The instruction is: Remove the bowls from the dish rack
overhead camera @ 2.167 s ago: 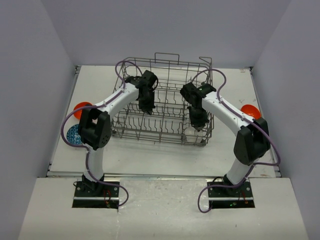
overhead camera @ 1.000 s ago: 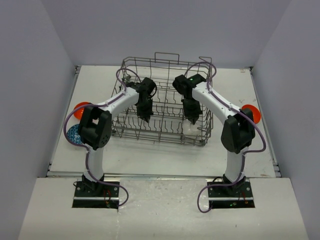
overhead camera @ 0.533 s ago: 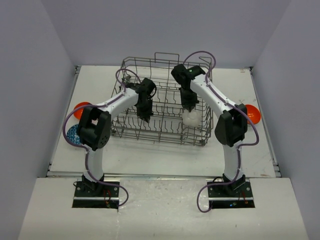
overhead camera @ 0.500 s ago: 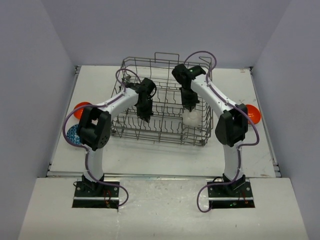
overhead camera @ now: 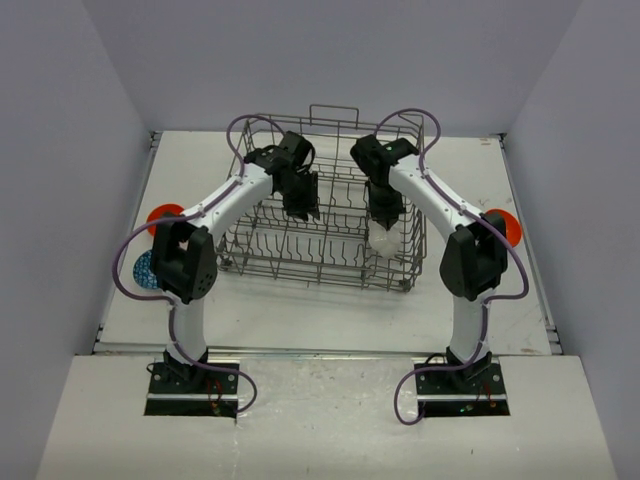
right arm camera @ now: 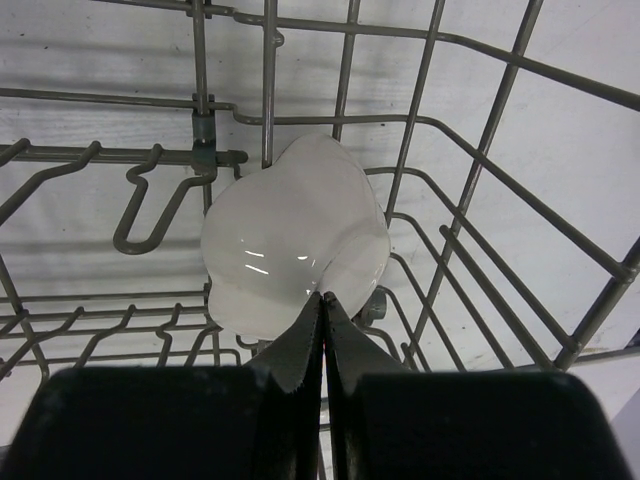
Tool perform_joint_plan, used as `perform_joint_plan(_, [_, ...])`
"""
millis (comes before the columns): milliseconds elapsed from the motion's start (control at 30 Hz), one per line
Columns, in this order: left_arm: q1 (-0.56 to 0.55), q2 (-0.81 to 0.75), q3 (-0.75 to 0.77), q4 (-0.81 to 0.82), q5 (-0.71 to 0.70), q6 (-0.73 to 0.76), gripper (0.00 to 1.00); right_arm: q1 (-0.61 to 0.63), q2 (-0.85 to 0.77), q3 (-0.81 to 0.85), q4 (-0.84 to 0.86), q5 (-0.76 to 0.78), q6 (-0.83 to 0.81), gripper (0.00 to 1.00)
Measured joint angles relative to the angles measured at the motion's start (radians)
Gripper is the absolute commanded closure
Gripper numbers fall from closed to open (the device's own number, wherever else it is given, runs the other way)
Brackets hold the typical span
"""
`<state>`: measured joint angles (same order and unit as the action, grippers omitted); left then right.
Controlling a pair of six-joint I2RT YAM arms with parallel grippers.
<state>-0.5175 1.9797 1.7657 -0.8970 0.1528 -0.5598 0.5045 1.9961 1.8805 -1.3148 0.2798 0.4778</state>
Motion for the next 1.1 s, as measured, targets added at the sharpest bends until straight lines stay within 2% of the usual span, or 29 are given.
perform_joint_plan(233, [-0.003,-0.003,0.0,0.045,0.096,-0.005,0.55,-0.003,0.0,0.03,-0.005,0.001,0.0,1.0])
perform_joint_plan(467, [-0.027,-0.018,-0.03,0.126,0.171,-0.007,0.52,-0.003,-0.026,0.089,-0.017,0.019,0.001,0.92])
perform_joint_plan(700, [-0.047,-0.02,-0.031,0.167,0.233,-0.016,0.5,-0.006,-0.053,0.255,-0.029,0.021,0.008,0.78])
perform_joint_plan(733, [-0.05,-0.02,-0.031,0.175,0.242,-0.022,0.5,-0.008,-0.057,0.289,-0.03,0.021,0.009,0.7])
perform_joint_plan(767, [-0.053,-0.02,-0.031,0.182,0.249,-0.024,0.5,-0.01,-0.066,0.312,-0.025,0.02,0.012,0.68])
perform_joint_plan(933, [-0.055,-0.02,-0.031,0.209,0.293,-0.034,0.49,-0.059,-0.174,0.334,-0.023,0.008,0.014,0.67])
perform_joint_plan(1100, [-0.063,-0.017,-0.032,0.245,0.336,-0.058,0.48,-0.144,-0.323,0.236,-0.02,-0.014,0.016,0.67])
